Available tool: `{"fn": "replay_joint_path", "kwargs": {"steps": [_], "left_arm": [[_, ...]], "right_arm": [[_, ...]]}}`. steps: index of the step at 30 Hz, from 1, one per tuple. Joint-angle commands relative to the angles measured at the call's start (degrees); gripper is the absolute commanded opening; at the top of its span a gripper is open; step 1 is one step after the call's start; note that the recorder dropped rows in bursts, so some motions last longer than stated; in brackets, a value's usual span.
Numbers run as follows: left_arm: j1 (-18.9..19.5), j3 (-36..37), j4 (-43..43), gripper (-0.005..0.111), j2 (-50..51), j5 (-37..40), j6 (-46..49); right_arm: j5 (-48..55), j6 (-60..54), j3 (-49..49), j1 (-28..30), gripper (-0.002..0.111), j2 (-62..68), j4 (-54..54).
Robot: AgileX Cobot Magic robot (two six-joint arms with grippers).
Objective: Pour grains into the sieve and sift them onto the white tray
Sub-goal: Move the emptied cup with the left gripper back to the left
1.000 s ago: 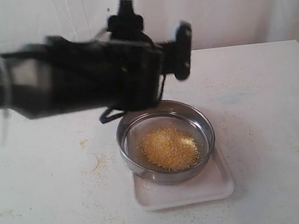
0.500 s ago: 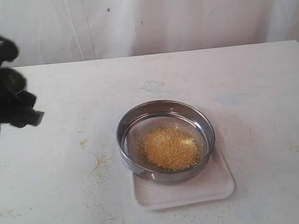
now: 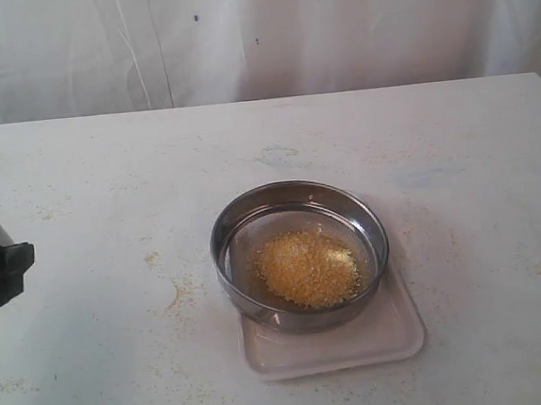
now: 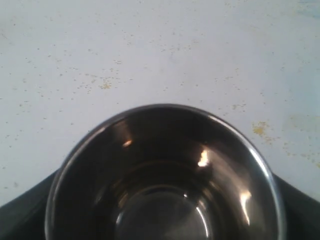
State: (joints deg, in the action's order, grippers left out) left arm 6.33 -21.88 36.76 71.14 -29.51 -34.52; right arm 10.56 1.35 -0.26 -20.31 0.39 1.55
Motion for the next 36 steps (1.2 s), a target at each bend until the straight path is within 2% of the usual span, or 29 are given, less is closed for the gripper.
{"fn": "replay_joint_path", "kwargs": {"steps": [1, 5, 11, 15, 29, 30, 32, 36], "left_arm": [[1.0, 3.4, -10.7, 0.000, 4.9, -7.6, 9.3], [1.0, 3.4, -11.8, 0.000, 10.1, -12.2, 11.4], [1.0, 3.1, -19.9, 0.000, 15.2, -16.8, 17.5], [1.0, 3.1, -20.8, 0.000, 18.3, -20.5, 18.3], [1.0, 1.8, -20.0, 0.000, 28.6, -24.2, 19.6], [1.0, 1.8, -19.7, 0.003, 28.9, -24.5, 19.6], [1.0, 1.8, -19.6, 0.017, 28.9, -25.0, 19.6], [1.0, 1.8, -19.5, 0.068, 28.9, -29.5, 16.1]], "right_arm": [[-0.4, -0.5, 0.3, 0.3, 0.000, -0.4, 0.2], [-0.4, -0.5, 0.3, 0.3, 0.000, -0.4, 0.2], [-0.4, -0.5, 0.3, 0.3, 0.000, -0.4, 0.2], [-0.4, -0.5, 0.3, 0.3, 0.000, -0.4, 0.2], [-0.4, -0.5, 0.3, 0.3, 0.000, -0.4, 0.2], [-0.4, -0.5, 0.3, 0.3, 0.000, -0.4, 0.2], [-0.4, -0.5, 0.3, 0.3, 0.000, -0.4, 0.2], [-0.4, -0.5, 0.3, 0.3, 0.000, -0.4, 0.2]]}}
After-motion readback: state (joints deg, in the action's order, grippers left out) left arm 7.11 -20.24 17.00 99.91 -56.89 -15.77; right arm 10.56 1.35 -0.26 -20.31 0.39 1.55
